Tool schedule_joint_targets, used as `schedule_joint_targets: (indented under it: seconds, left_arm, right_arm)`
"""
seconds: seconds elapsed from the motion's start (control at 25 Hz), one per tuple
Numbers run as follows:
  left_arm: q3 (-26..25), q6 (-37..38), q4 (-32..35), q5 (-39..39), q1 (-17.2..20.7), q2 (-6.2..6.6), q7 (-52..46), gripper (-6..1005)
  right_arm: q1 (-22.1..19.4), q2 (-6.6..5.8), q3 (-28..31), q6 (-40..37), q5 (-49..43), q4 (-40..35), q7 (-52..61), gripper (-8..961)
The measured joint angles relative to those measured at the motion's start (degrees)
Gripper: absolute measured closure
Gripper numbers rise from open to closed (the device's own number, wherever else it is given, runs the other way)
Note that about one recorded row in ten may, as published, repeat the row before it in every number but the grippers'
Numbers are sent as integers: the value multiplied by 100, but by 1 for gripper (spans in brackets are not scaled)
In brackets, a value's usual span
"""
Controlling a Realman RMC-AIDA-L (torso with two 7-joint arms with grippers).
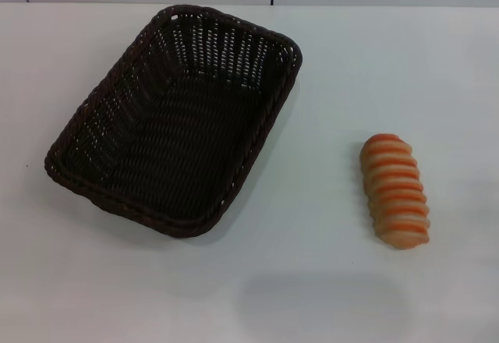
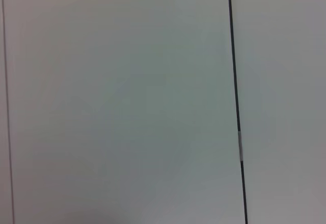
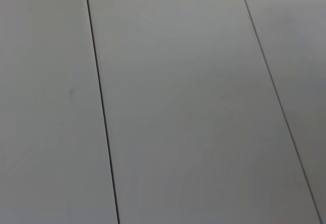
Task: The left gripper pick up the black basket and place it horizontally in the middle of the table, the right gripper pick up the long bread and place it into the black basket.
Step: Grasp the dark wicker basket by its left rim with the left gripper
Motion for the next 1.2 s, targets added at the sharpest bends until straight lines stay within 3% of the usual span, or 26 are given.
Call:
schedule_joint_targets:
  seconds: [0.48,0.72,0.84,0.88,0.92,1.08,1.12,1.16,1.2]
  left_arm:
    - [47,-28,-177,-2,18,11,121,194]
    - [-4,-493,-1263,65,112,121,337,195]
    - [-11,-1677,-2564,443,395,189,584,196]
    - [-11,-2265,-3016,551,481,217,665,196]
    - [-7,-3352,-3855,653,599,284,814,197]
    - [-8,-4013,-4400,660,632,340,904,198]
    - [-5,-5069,-5165,666,662,451,988,198]
    - [-5,-5069,-5165,666,662,451,988,198]
    - [43,-5929,-5889,664,674,634,992,198]
  right_arm:
    - [21,-6,-71,57,-2,-3,0,214]
    - [37,-9,-153,137,-2,0,0,215]
    - [37,-15,-152,137,-2,25,0,215]
    - [37,-15,-152,137,-2,25,0,216]
    - [39,-18,-153,141,-2,31,0,216]
    - [45,-18,-159,153,-4,36,0,217]
    - [45,-17,-159,155,-5,36,0,217]
    - [45,-17,-159,155,-5,36,0,217]
    - [46,-18,-158,156,-5,36,0,217]
